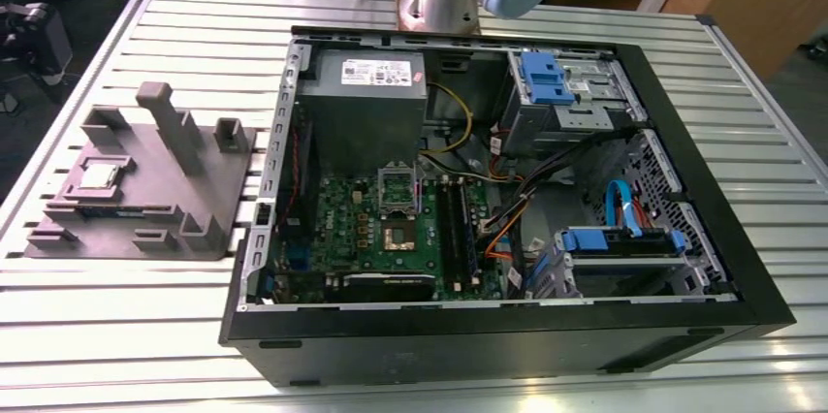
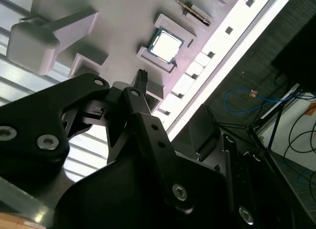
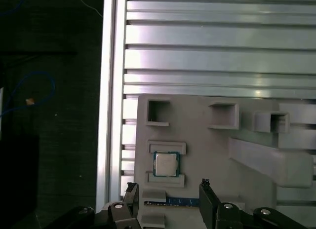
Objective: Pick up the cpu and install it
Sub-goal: 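Pick up the cpu and move it towards the insertion slot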
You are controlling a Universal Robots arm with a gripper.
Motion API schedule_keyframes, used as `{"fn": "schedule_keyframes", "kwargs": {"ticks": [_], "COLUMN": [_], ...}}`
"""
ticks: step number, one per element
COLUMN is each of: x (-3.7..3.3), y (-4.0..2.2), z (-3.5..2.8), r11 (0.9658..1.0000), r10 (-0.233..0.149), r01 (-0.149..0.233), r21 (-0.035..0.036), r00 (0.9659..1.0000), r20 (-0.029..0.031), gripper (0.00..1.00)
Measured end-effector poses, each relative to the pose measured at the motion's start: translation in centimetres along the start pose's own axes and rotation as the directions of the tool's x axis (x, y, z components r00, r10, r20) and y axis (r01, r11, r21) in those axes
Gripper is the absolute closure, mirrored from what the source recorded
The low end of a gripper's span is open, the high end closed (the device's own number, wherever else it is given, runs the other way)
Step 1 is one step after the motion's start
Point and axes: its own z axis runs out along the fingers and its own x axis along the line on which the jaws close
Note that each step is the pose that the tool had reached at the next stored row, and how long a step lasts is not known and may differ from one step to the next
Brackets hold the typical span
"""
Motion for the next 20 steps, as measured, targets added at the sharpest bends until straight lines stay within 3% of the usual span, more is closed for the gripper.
{"fn": "schedule_keyframes", "kwargs": {"ticks": [4, 20], "x": [0.0, 0.0], "y": [-0.06, -0.27], "z": [0.58, 0.76], "r11": [1.0, 1.0], "r10": [0.0, 0.0], "r01": [0.0, 0.0], "r21": [0.0, -0.0001], "r00": [1.0, 1.0], "r20": [0.0, 0.0003], "gripper": [0.4, 0.4]}}
